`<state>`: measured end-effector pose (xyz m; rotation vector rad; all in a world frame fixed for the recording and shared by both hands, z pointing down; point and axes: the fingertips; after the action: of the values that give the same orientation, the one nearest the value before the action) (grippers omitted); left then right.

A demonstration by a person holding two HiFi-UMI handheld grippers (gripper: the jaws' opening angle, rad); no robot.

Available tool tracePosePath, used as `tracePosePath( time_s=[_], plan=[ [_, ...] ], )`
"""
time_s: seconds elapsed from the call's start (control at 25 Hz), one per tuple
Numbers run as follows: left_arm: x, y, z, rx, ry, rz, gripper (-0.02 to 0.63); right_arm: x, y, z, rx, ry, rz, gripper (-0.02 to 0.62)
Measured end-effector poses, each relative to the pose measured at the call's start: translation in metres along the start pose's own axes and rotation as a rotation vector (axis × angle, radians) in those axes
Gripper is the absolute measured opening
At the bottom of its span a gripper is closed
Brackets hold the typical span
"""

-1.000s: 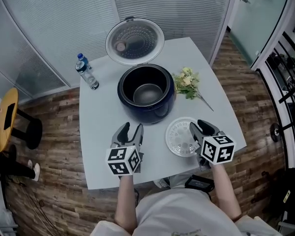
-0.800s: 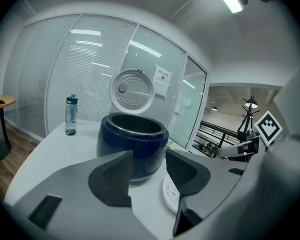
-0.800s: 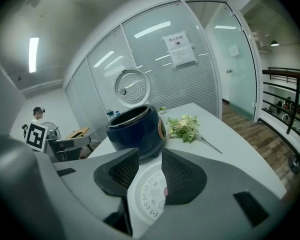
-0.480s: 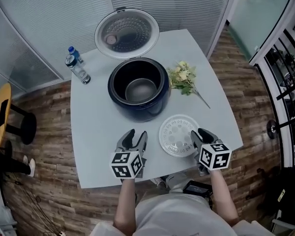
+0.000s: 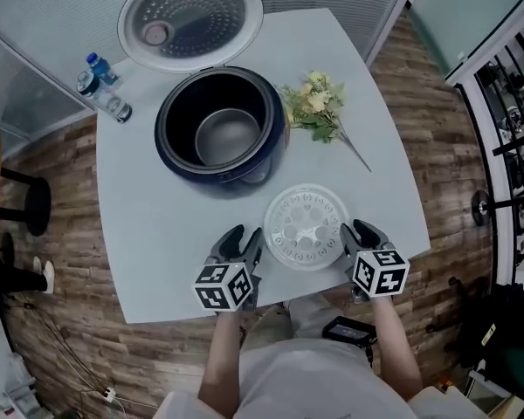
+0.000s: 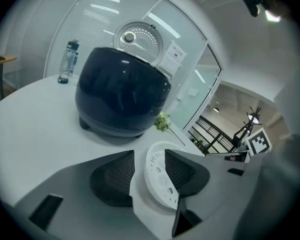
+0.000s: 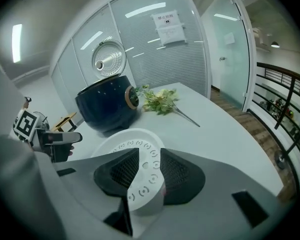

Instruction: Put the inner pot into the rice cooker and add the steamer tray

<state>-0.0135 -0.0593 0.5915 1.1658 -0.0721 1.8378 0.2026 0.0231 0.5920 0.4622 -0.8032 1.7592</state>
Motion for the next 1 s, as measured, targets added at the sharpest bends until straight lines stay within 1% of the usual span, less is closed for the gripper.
tracePosePath(
  time_s=[0.2, 0.32, 0.48, 0.56, 0.8, 0.88, 1.0],
  plan=[
    [0.022, 0.005, 0.017, -0.005, 0.052, -0.031, 0.196, 0.013, -0.015, 0.017, 0.019, 0.041, 0.005, 0.144],
    [0.032, 0.007, 0.025, -0.002, 0.075, -0.056, 0.187, 0.019, -0.020, 0.024, 0.017, 0.047, 0.021, 0.143],
    [0.043, 0.004, 0.034, 0.007, 0.102, -0.072, 0.156, 0.027, -0.024, 0.032, 0.015, 0.051, 0.032, 0.143],
    [0.048, -0.001, 0.037, 0.019, 0.116, -0.073, 0.152, 0.031, -0.025, 0.035, 0.012, 0.057, 0.040, 0.143],
    [0.061, -0.003, 0.045, 0.024, 0.139, -0.101, 0.138, 0.037, -0.027, 0.043, -0.004, 0.063, 0.067, 0.132],
    [0.063, -0.002, 0.045, 0.023, 0.137, -0.120, 0.138, 0.038, -0.027, 0.044, -0.017, 0.063, 0.096, 0.132],
    [0.063, -0.003, 0.047, 0.028, 0.136, -0.135, 0.130, 0.039, -0.025, 0.046, -0.044, 0.063, 0.132, 0.110]
  ],
)
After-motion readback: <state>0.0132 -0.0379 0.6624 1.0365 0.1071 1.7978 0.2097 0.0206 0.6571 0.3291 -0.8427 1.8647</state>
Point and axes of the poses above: the fingertips, and each gripper's own axes: z forward along the fingers, y to its left, x out of its underside, and after that the axes turned 5 degrees about z, right-handed
